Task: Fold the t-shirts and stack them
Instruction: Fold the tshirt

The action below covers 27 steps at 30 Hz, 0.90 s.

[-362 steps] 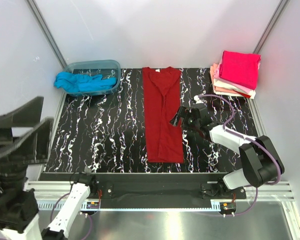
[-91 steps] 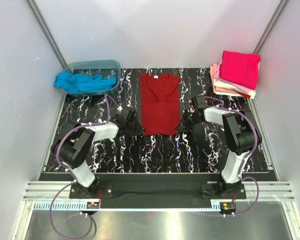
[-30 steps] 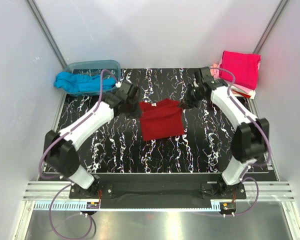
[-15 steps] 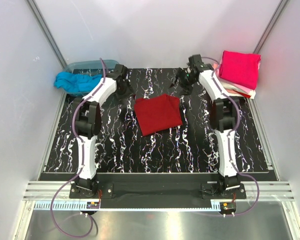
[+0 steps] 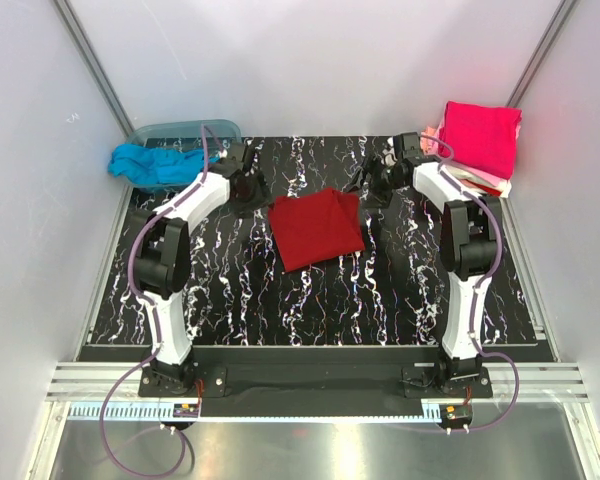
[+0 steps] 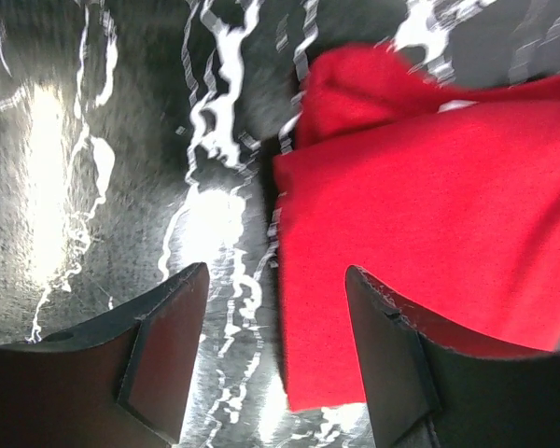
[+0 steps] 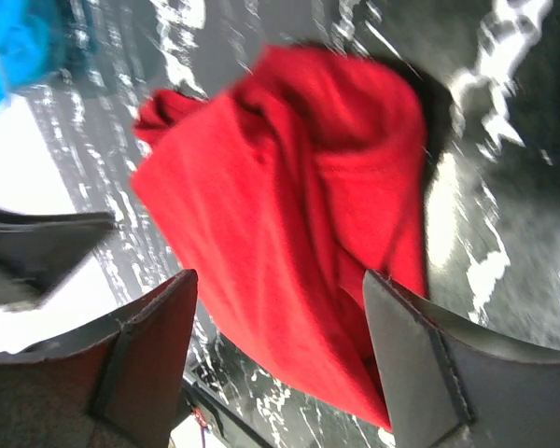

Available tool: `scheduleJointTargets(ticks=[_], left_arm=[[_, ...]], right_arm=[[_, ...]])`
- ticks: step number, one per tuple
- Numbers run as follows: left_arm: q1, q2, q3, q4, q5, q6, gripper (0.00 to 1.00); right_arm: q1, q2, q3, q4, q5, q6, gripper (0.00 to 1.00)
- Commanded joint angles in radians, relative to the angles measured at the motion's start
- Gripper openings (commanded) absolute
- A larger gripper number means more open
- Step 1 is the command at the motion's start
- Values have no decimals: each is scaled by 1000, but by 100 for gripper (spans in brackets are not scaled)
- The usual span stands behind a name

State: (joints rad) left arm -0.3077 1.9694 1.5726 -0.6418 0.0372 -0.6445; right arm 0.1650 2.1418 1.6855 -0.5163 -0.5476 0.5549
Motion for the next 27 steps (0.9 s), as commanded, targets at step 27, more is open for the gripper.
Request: scheduleJointTargets(ticks=[27], left_arm=[[30, 75, -174, 387, 167, 23, 43]], right_arm=[[90, 340, 433, 6, -74, -41, 61]])
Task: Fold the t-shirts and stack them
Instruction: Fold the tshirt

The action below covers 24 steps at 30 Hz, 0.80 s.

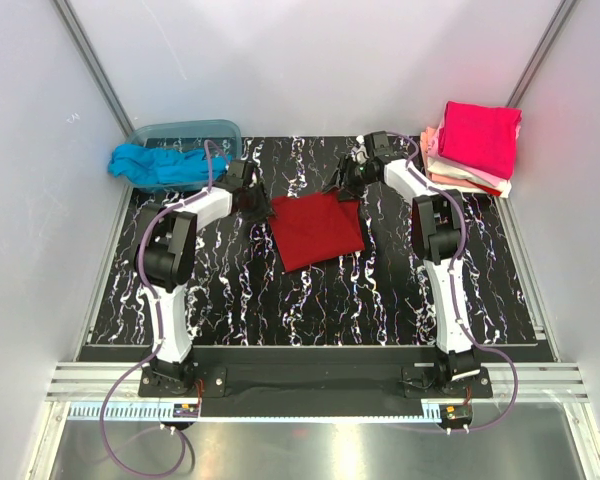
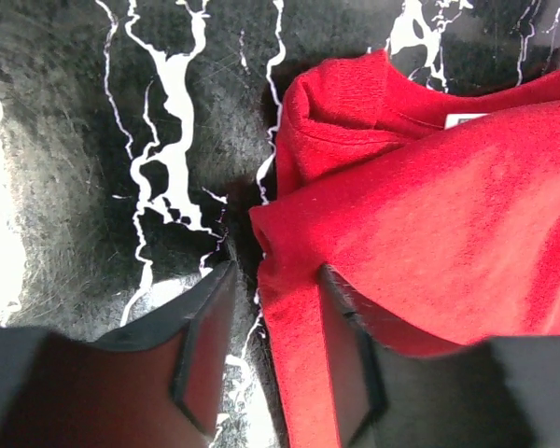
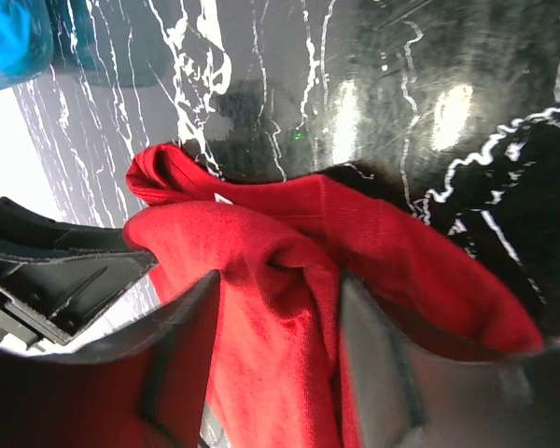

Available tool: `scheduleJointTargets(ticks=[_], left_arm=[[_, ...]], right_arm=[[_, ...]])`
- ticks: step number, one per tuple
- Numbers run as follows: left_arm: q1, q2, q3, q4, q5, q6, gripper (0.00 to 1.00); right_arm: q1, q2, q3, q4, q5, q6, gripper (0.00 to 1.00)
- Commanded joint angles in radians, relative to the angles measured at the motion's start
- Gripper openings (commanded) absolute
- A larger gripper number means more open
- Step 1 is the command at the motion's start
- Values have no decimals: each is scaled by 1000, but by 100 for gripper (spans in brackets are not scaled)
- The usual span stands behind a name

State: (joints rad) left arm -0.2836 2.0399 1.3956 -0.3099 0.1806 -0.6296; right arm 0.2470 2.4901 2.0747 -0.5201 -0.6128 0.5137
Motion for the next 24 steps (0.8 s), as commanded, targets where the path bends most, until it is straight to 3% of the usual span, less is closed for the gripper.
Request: scheduleJointTargets(ticks=[1, 3, 5, 8, 10, 24], left_arm=[[6, 5, 8, 55, 23, 7, 40], [6, 9, 17, 55, 22, 7, 28], [6, 16, 36, 54, 29, 2, 15], [4, 19, 57, 58, 51, -1, 1], [3, 8, 66, 55, 57, -1, 0], [-20, -107, 114, 11, 82, 50, 0]], right_arm=[[8, -11, 45, 9, -7, 0, 55], [9, -19, 45, 6, -2, -3, 46], [9, -26, 53, -3, -4, -9, 26], [9, -36, 65, -26, -11, -18, 8], [8, -48, 62, -40, -13, -24, 1], [2, -330, -161, -20, 33, -18, 0]])
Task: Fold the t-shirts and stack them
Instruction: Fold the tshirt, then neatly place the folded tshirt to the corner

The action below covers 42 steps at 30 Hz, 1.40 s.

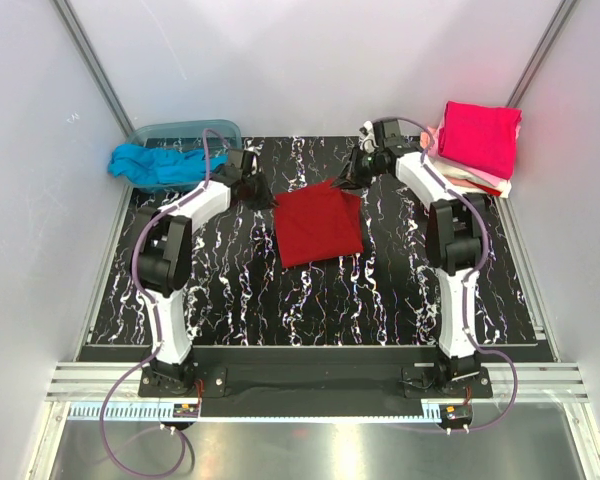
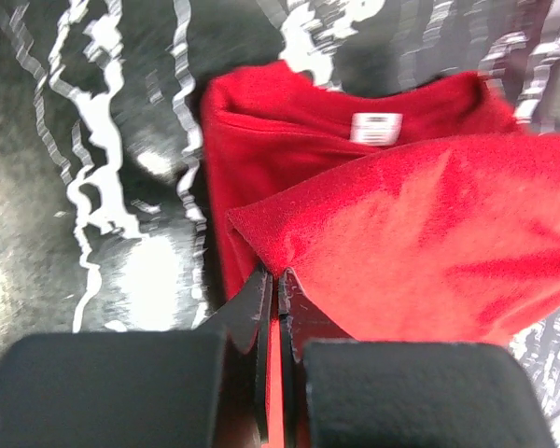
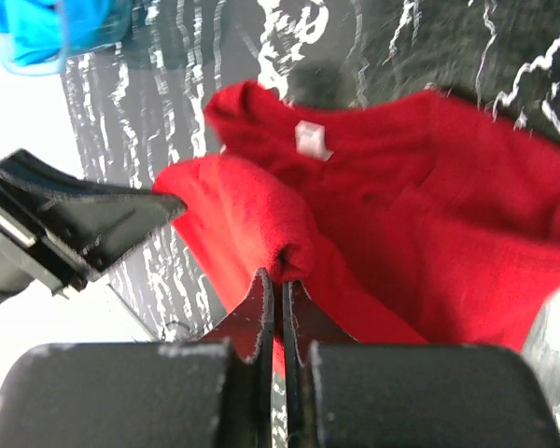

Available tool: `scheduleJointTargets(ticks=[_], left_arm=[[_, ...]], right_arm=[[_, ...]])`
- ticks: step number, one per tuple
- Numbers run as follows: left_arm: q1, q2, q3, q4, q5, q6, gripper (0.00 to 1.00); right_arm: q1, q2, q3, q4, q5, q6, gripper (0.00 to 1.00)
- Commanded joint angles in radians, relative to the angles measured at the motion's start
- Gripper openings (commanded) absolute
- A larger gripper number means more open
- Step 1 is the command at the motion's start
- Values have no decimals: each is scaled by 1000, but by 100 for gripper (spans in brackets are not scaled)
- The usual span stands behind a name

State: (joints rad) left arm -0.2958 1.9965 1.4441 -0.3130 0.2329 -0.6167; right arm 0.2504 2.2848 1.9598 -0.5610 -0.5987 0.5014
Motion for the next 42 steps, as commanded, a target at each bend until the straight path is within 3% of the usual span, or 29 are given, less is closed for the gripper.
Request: scheduleJointTargets(ticks=[1, 8, 14, 16, 18, 19, 21, 26, 32, 42], left_arm=[[-9, -64, 67, 12, 32, 40, 0], [-35, -15, 145, -1, 63, 55, 3], [-58, 119, 313, -112, 40, 60, 8], [-57, 155, 337, -136, 11, 51, 12], [-55, 176, 360, -146, -16, 49, 23], [-52, 197, 371, -162, -21, 52, 32], [-46, 214, 410, -182, -24, 61, 48], [-28, 154, 415, -233, -66, 104, 59], [-11, -25, 274, -238, -79, 97, 62], [-12, -412, 33, -422, -159, 100, 62]], right_arm=[[-5, -140, -65, 26, 23, -3, 0], [-48, -297, -304, 110, 115, 20, 0], [-89, -227, -317, 171, 82, 14, 0], [-97, -156, -254, 161, 53, 0, 14], [-103, -35, -118, 101, 5, -26, 50], [-111, -4, -83, 86, 1, -27, 56], [-117, 39, -21, 44, 20, -24, 62], [-148, -132, -226, 104, 102, -31, 75], [-203, -317, -571, 312, 40, -1, 93], [-212, -180, -608, 424, -113, 51, 100]])
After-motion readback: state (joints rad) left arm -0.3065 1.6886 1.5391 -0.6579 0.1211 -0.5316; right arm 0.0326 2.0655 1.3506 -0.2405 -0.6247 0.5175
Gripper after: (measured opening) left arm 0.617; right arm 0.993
